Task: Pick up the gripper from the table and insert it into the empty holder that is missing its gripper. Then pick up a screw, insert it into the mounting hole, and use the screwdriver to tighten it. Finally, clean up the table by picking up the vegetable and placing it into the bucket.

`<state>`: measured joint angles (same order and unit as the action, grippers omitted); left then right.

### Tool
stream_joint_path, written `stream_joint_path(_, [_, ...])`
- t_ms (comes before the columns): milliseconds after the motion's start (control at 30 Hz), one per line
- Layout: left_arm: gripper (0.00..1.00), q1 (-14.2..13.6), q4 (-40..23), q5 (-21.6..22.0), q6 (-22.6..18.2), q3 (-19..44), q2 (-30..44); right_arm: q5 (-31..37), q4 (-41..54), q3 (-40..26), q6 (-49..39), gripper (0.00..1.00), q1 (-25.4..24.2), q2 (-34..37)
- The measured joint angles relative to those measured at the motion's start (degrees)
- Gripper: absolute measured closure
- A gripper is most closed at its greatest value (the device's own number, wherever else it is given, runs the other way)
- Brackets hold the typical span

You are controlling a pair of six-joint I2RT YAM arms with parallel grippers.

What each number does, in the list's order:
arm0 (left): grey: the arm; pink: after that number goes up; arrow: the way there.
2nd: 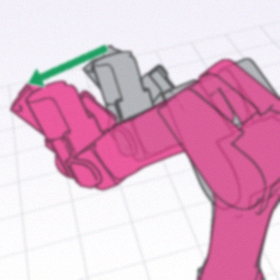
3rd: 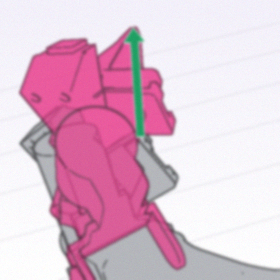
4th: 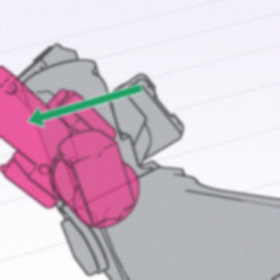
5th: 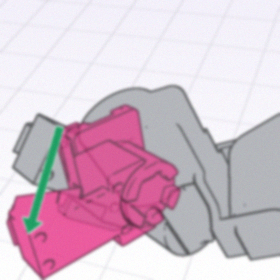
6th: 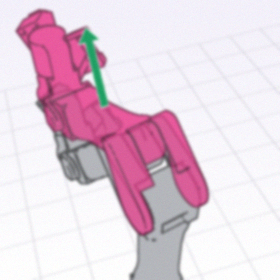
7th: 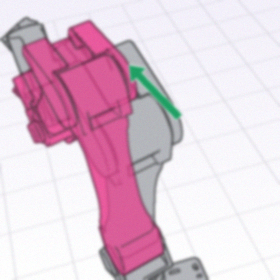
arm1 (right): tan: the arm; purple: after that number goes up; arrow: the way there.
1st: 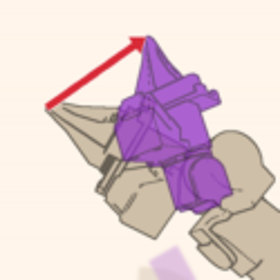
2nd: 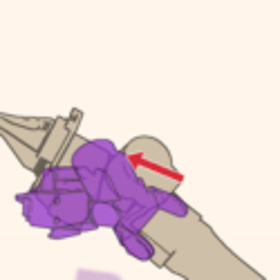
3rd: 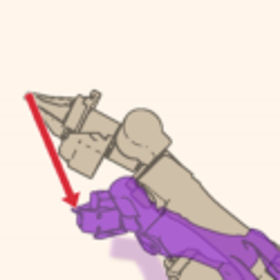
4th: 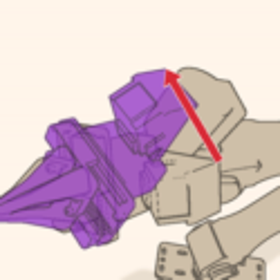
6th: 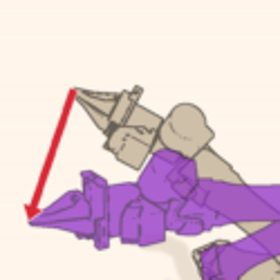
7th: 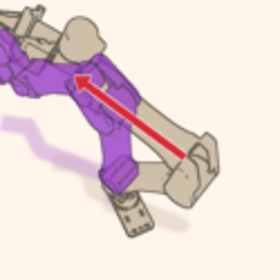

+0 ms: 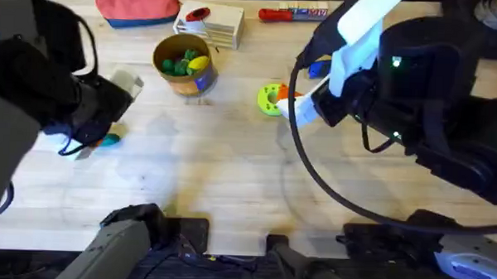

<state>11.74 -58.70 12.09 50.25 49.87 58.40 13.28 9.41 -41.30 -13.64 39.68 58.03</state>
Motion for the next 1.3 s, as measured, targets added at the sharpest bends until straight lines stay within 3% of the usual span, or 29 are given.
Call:
stream_joint_path(67, [0.014,5.0,0.0,-1.0,0.6,0.0,3.5,0.0,0.0,0.0,0.0,0.009,0.0,0.0])
stream_joint_path(200, [0.015,12.3,0.5,-2.2,1.2,0.0,8.6,0.0,0.0,0.0,0.0,0.009,0.0,0.0])
stream_joint_path(400, [0.013,19.4,3.3,-2.7,1.2,0.0,15.7,0.0,0.0,0.0,0.0,0.008,0.0,0.0])
stream_joint_path(600, [0.013,23.3,8.5,-3.1,1.3,0.0,21.1,0.0,0.0,0.0,0.1,0.009,0.0,0.0])
stream_joint_path(900, [0.021,23.7,14.5,-3.7,1.2,0.0,27.9,0.0,0.0,0.0,0.2,0.009,0.0,0.0])
stream_joint_path(1133, [0.331,23.7,15.4,-4.8,1.2,0.2,30.1,0.0,0.0,0.0,0.2,0.009,0.0,0.0])
stream_joint_path(1167, [0.575,23.7,15.5,-4.9,1.3,0.3,30.1,0.0,0.0,0.0,0.2,0.009,0.0,0.0])
stream_joint_path(1300, [0.860,23.7,15.5,-5.0,1.2,0.6,30.1,0.0,0.0,0.0,0.2,0.009,0.0,0.0])
